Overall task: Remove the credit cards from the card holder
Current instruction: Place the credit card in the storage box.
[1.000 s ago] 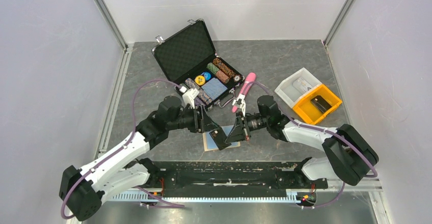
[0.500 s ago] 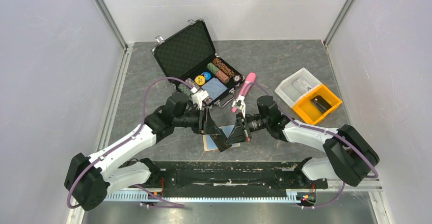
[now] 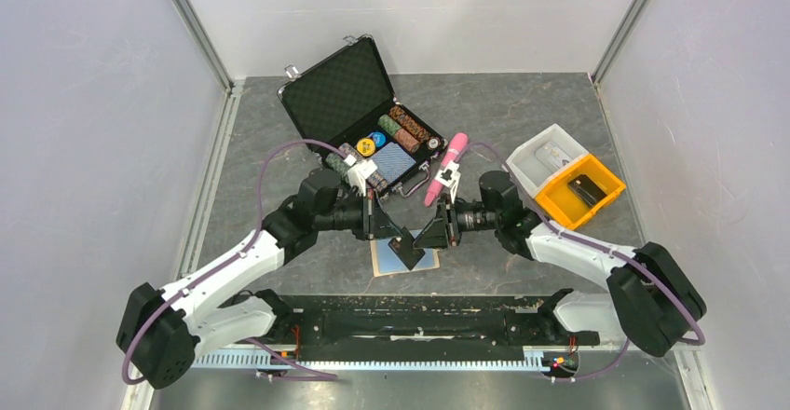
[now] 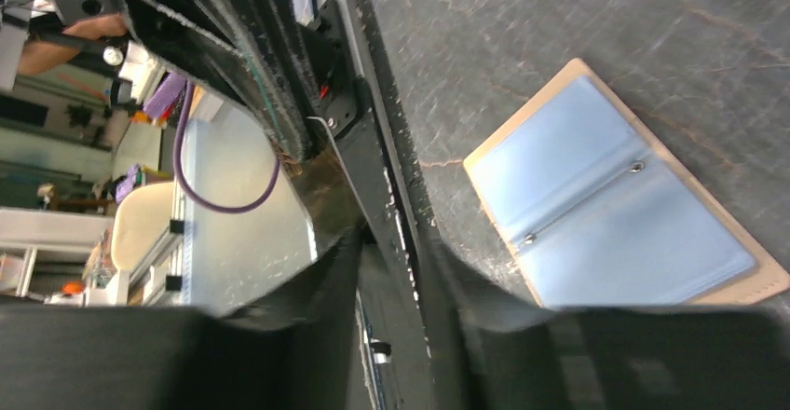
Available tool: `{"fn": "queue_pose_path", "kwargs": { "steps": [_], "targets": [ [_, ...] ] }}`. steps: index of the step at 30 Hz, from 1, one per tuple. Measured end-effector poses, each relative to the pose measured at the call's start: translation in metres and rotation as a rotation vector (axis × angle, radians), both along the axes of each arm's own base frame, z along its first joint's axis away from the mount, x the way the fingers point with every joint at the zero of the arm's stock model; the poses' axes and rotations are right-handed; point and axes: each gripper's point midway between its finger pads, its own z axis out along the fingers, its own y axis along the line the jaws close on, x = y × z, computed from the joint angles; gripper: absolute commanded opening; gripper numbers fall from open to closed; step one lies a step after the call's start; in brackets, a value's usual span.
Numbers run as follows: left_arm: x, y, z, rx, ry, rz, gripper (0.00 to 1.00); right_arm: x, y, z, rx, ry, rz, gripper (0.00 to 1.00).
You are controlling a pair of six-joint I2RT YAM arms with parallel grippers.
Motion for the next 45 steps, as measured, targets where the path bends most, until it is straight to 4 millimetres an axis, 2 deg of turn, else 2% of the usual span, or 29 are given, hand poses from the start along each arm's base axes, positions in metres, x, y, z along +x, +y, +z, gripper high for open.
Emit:
{"fn": "queue_pose_path", "kwargs": {
  "steps": [4, 8, 12, 16, 21, 23, 25, 30, 33, 37, 38, 42, 44, 45],
  "targets": [
    [0.008, -0.002, 0.007, -0.029, -0.001, 0.05, 0.02, 0.015, -0.004, 0.007, 0.02, 0.011, -0.09, 0.55],
    [0.018, -0.002, 0.026, -0.088, -0.033, 0.125, 0.02, 0.028, -0.02, 0.019, 0.097, 0.005, -0.222, 0.65],
    [0.026, 0.002, 0.047, -0.173, -0.072, 0.208, 0.02, 0.04, -0.034, 0.04, 0.176, -0.032, -0.344, 0.65],
    [0.034, 0.005, 0.061, -0.259, -0.074, 0.286, 0.02, 0.042, -0.034, 0.07, 0.288, -0.063, -0.37, 0.61],
    [0.043, 0.002, 0.069, -0.326, -0.045, 0.329, 0.02, 0.04, -0.033, 0.085, 0.357, -0.04, -0.367, 0.56],
    [0.045, -0.001, 0.071, -0.354, -0.034, 0.333, 0.02, 0.039, -0.033, 0.088, 0.377, -0.024, -0.366, 0.53],
    [0.046, -0.001, 0.071, -0.376, -0.021, 0.341, 0.02, 0.039, -0.033, 0.088, 0.386, -0.012, -0.366, 0.45],
    [0.047, 0.0, 0.068, -0.407, -0.003, 0.363, 0.02, 0.037, -0.034, 0.081, 0.378, 0.017, -0.371, 0.12],
    [0.047, 0.0, 0.066, -0.413, -0.001, 0.365, 0.02, 0.035, -0.035, 0.077, 0.378, 0.039, -0.373, 0.01],
    [0.047, 0.001, 0.061, -0.407, 0.003, 0.373, 0.02, 0.034, -0.035, 0.079, 0.389, 0.042, -0.371, 0.0],
    [0.047, 0.001, 0.061, -0.409, 0.003, 0.373, 0.07, 0.033, -0.035, 0.079, 0.389, 0.042, -0.371, 0.0],
    [0.047, 0.0, 0.059, -0.409, 0.011, 0.367, 0.59, 0.035, -0.037, 0.077, 0.373, 0.02, -0.377, 0.0],
    [0.048, -0.001, 0.052, -0.385, 0.023, 0.368, 0.74, 0.038, -0.039, 0.077, 0.349, -0.005, -0.384, 0.0],
    [0.048, 0.0, 0.047, -0.363, 0.027, 0.368, 0.77, 0.041, -0.041, 0.077, 0.332, -0.019, -0.395, 0.0]
  ]
}}
